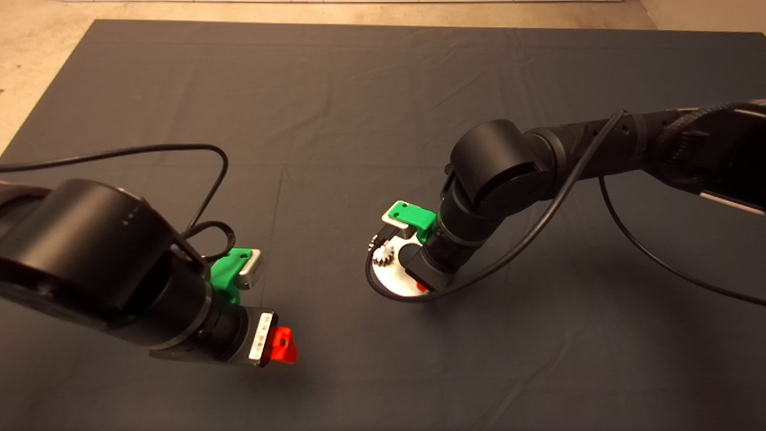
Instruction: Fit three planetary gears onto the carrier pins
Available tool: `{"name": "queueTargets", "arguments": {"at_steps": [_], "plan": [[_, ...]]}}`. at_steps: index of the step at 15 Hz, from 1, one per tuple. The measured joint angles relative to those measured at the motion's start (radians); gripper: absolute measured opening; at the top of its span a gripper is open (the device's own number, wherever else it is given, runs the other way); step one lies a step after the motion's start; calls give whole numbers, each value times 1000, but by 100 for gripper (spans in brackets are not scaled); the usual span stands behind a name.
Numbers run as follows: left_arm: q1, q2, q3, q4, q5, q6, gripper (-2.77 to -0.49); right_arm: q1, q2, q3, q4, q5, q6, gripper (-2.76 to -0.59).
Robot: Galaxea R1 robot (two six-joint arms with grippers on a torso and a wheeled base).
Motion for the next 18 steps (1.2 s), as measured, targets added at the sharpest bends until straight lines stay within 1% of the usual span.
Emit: {"name": "queueTargets", "arguments": {"at_steps": [5, 18], "plan": [[0, 0, 0, 0, 0, -3, -49, 0, 3, -13, 0, 0, 0, -236], [0, -3, 0, 0, 0, -4, -49, 0, 2, -16, 0, 0, 0, -236]]}}
